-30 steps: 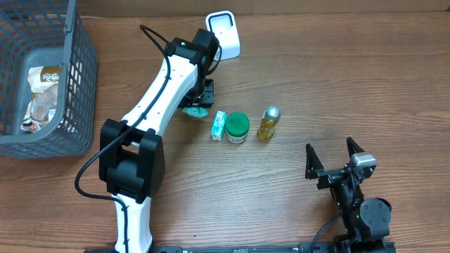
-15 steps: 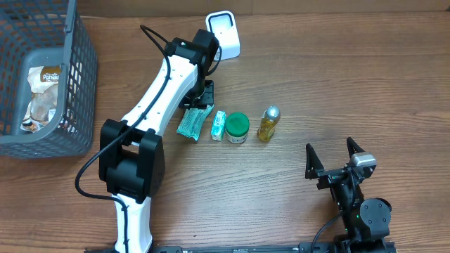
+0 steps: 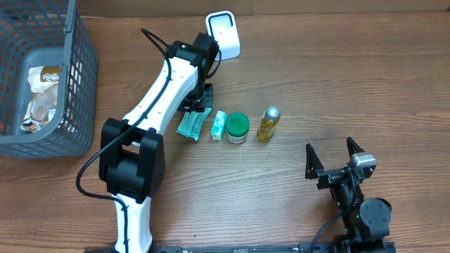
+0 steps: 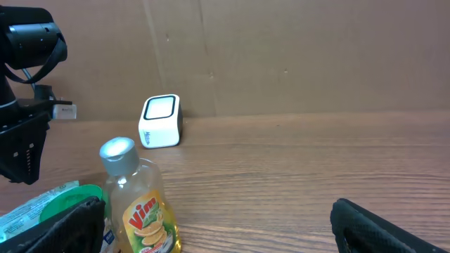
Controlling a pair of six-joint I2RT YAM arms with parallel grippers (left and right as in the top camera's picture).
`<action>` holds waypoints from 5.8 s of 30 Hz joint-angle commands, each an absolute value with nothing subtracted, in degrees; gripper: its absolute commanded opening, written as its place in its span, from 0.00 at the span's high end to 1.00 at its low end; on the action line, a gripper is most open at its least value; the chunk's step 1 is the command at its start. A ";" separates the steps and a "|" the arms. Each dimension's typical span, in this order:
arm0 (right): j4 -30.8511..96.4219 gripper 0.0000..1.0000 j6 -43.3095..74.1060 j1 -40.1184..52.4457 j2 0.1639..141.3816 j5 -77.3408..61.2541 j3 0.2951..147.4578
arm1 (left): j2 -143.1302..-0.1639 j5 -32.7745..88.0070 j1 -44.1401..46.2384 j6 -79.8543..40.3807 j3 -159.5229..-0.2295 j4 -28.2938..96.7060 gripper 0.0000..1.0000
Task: Scan the item barcode
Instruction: 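Release the wipes pack and adjust it flat on the table, then move the left gripper back toward the grey basket, then reach the left gripper into the basket toward the brown Pantree bag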
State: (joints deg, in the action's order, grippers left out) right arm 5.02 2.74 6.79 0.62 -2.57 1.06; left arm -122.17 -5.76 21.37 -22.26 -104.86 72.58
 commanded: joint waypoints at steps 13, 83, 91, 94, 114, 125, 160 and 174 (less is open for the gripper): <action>4.67 0.00 2.28 6.63 0.16 -2.26 0.45 | -122.52 -6.15 21.37 -22.22 -104.18 70.46 0.85; 4.67 0.00 2.28 6.63 0.16 -2.26 0.45 | -122.52 -5.87 21.12 -14.74 -87.24 56.80 0.67; 4.67 0.00 2.28 6.63 0.16 -2.26 0.45 | -122.45 -5.82 21.12 -14.76 -86.83 56.77 0.87; 4.67 0.00 2.28 6.63 0.16 -2.26 0.45 | -122.45 -5.67 20.97 -14.72 -89.23 58.63 0.81; 4.67 0.00 2.28 6.63 0.16 -2.26 0.45 | -119.85 -9.47 14.50 -13.69 -142.15 84.73 0.77; 4.67 0.00 2.28 6.63 0.16 -2.26 0.45 | -118.30 -17.82 -5.13 -13.76 -150.47 81.87 0.71; 4.67 0.00 2.28 6.63 0.16 -2.26 0.45 | -129.58 -3.31 -35.24 -4.64 -116.66 67.57 0.22; 4.67 0.00 2.28 6.63 0.16 -2.26 0.45 | -130.93 -1.61 -35.62 -5.37 -115.15 63.13 0.00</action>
